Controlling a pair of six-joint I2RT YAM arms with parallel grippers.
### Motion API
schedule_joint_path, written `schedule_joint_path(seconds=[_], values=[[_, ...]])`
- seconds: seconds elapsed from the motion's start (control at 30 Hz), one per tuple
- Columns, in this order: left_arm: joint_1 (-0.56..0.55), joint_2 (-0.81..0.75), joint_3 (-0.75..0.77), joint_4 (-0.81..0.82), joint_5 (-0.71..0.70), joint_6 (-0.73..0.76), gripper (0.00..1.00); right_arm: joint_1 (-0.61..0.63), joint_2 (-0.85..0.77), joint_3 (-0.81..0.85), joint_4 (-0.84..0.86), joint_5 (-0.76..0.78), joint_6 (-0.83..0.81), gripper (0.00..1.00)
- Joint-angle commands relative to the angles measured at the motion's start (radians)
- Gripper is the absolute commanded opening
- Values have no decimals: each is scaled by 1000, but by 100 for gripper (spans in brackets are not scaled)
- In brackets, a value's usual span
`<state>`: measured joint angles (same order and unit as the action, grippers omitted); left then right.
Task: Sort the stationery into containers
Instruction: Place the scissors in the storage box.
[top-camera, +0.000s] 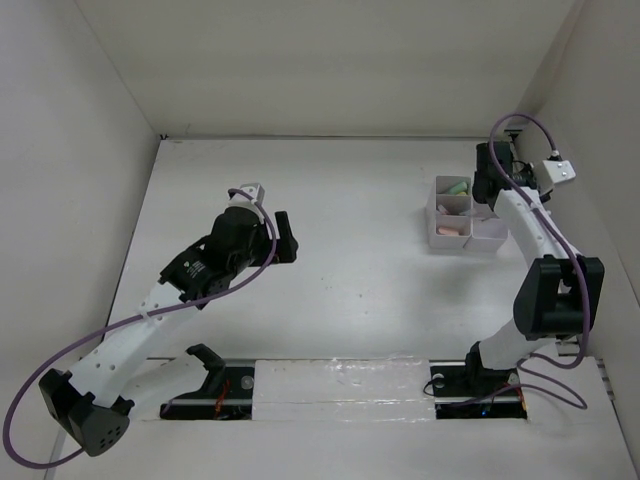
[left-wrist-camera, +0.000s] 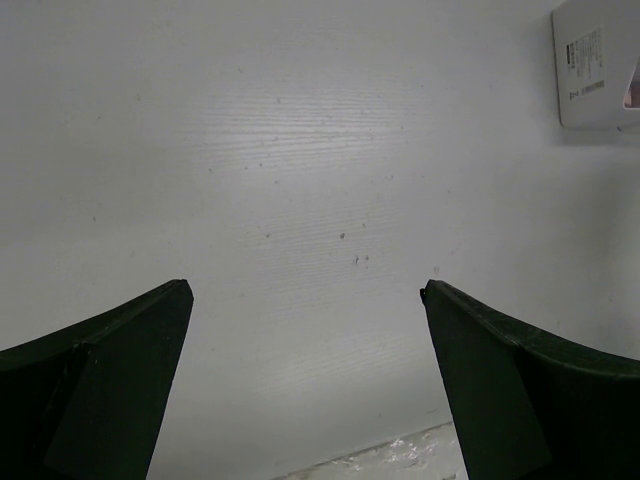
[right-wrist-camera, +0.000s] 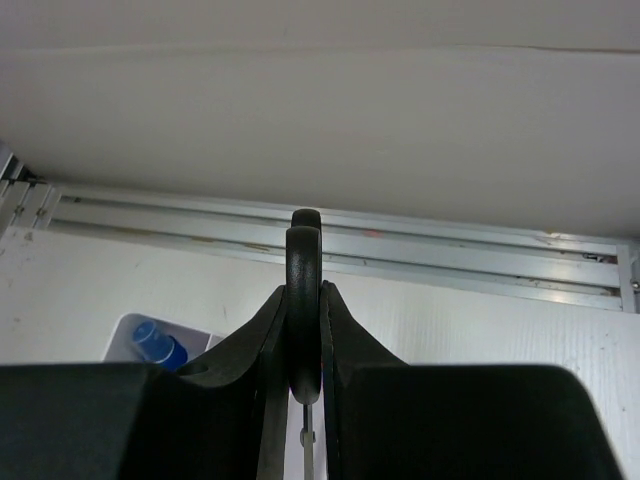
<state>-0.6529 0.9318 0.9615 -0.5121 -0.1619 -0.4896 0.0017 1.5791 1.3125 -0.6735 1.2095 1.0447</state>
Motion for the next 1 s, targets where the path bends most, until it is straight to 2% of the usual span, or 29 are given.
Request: schedule_joint_path(seconds=[0.0, 0.4, 0.63, 0.97], values=[[-1, -10, -7, 35, 16, 17, 100, -37, -28, 10, 26, 44, -20, 0], [-1, -19, -17, 44, 35, 26, 100, -66, 71, 1, 132, -24, -84, 0], [-1, -28, -17, 53, 67, 36, 100, -75, 119, 10, 132, -5, -74, 0], [-1, -37, -26, 63, 108, 54, 100, -66, 196, 43, 37, -5, 26, 0]])
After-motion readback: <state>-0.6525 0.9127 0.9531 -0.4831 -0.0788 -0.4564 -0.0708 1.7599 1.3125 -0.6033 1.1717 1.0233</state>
